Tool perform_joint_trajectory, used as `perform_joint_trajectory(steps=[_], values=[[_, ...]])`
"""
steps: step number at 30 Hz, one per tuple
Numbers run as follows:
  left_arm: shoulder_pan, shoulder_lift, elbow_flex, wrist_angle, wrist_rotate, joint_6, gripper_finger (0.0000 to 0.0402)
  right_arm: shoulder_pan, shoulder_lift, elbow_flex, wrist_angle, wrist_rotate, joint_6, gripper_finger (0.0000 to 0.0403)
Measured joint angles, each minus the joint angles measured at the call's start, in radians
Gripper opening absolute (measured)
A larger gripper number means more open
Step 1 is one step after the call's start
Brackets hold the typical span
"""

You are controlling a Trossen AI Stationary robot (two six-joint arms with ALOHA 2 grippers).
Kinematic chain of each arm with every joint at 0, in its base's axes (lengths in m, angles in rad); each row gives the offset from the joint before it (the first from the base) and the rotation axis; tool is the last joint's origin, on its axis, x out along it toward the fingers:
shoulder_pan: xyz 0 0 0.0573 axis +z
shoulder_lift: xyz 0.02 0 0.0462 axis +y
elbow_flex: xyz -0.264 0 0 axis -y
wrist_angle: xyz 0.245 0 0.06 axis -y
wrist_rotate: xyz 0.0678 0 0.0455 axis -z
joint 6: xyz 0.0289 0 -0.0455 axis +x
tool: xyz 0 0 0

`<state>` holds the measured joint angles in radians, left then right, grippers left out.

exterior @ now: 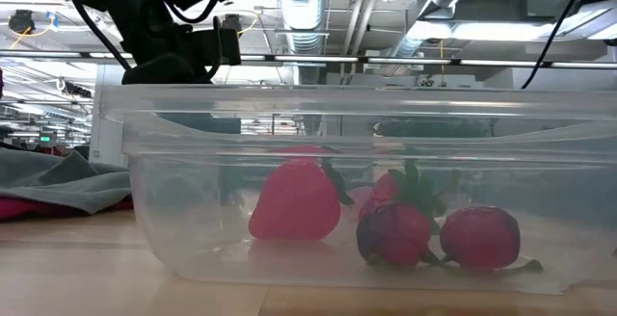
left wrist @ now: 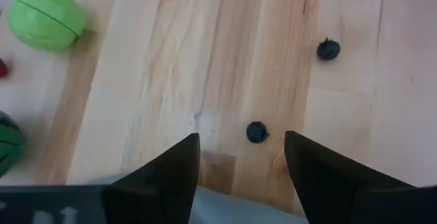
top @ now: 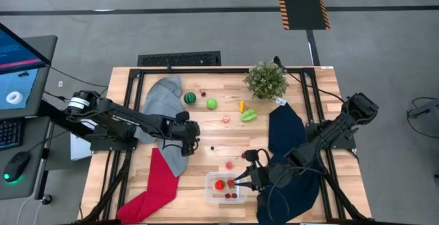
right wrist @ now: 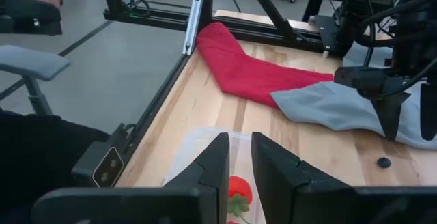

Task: Pick and placing Produce into tupperware
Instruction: Put the blueberry into the transparent bin

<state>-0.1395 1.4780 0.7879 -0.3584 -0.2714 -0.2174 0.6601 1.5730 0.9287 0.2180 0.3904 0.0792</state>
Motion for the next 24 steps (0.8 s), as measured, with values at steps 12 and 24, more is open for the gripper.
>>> perform_joint_trajectory(steps=[12,24], values=[[0.065,0.100,0.004,0.022,0.096,0.075,0.0206,0.000,0.000,0.001,-0.001,0.000,0.010,0.0087],[0.066,0.136,0.021,0.036,0.143,0.084,0.0206,0.000,0.000,0.001,-0.008,0.000,0.019,0.0087]])
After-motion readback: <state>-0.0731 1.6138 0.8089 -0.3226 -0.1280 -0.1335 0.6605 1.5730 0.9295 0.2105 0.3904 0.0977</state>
